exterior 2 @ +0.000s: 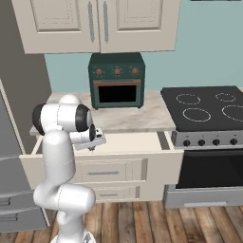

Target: Pick up the metallic utensils from the counter and place them in the open drawer. Make sure not to pick up any wooden utensils.

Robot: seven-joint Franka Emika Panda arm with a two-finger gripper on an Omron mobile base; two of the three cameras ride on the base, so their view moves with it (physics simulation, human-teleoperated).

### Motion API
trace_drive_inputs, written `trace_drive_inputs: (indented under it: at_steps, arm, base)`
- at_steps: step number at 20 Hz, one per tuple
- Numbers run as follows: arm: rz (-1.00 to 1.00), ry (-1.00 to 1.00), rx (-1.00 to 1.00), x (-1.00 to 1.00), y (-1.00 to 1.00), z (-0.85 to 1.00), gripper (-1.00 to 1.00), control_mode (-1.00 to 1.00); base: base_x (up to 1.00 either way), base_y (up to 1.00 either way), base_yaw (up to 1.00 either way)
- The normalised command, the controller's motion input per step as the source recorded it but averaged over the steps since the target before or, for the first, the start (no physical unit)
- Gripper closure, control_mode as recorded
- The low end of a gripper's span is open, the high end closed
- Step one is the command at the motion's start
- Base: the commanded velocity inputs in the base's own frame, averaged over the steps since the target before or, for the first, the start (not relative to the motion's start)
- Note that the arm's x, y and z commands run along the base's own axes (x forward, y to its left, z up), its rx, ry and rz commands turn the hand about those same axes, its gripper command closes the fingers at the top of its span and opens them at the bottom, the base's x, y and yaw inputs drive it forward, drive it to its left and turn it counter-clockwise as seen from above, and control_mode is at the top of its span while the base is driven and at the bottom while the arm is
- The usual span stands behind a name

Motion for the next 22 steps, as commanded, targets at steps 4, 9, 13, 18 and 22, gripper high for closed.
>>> trace_drive_inputs:
  at_steps: [4, 9, 13, 18, 22]
  arm:
    - [-0.08, 0.00, 0.00, 0.00, 0.00, -0.06, 1.00, -1.00]
    - [-0.10, 0.00, 0.00, 0.00, 0.00, -0.24, 1.00, -1.00]
    - [-0.09, 0.00, 0.00, 0.00, 0.00, -0.30, 1.00, -1.00]
    - [-0.06, 0.00, 0.00, 0.00, 0.00, -0.32, 1.00, -1.00]
    - [-0.05, 0.00, 0.00, 0.00, 0.00, -0.25, 1.00, -1.00]
  base:
    - [0.00, 0.00, 0.00]
    - [0.00, 0.00, 0.00]
    - [0.00, 0.00, 0.00]
    - [0.00, 0.00, 0.00]
    - [0.00, 0.00, 0.00]
